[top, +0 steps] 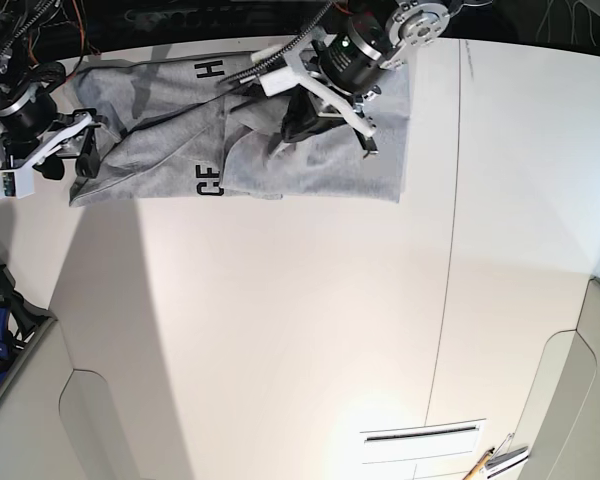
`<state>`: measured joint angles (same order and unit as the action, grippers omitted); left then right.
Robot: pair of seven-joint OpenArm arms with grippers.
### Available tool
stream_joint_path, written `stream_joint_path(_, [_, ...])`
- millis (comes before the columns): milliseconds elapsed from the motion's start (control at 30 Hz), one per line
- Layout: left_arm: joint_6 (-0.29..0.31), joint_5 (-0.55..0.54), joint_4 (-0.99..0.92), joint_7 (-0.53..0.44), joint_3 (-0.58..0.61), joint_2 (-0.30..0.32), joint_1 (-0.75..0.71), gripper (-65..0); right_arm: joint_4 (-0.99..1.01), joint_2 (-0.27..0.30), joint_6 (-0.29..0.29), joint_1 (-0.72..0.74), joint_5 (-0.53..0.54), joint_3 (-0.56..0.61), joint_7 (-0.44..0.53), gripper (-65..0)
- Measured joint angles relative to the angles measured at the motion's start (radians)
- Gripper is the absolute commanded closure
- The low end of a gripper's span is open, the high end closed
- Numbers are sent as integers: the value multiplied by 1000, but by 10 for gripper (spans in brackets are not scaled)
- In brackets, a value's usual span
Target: Fold the T-shirt properly
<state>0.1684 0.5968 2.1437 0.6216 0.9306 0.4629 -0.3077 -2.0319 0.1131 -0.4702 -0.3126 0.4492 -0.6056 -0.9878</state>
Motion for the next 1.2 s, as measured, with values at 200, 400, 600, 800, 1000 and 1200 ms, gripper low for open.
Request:
stream_joint_path(200, [-23, 11, 0, -2, 31, 3, 28, 0, 0, 0, 0, 0, -1, 0, 4, -325])
stream_joint_path(400, [27, -143, 0, -18, 32, 5, 25, 0, 0, 0, 0, 0, 0, 0, 7, -325])
stream_joint_path(600, [34, -172, 0, -17, 30, 8, 25, -189, 0, 0, 0, 0, 0, 0, 7, -325])
stream_joint_path(800, [-2, -249, 16, -35, 31, 5, 36, -190, 0, 0, 0, 0, 0, 0, 18, -325])
stream_joint_path(1000, [-4, -355, 151, -47, 14, -11, 78, -190, 0, 0, 0, 0, 0, 0, 18, -325])
stream_joint_path(1200, [-72, -380, 142, 39, -77, -42, 75, -189, 0, 0, 0, 0, 0, 0, 18, -325])
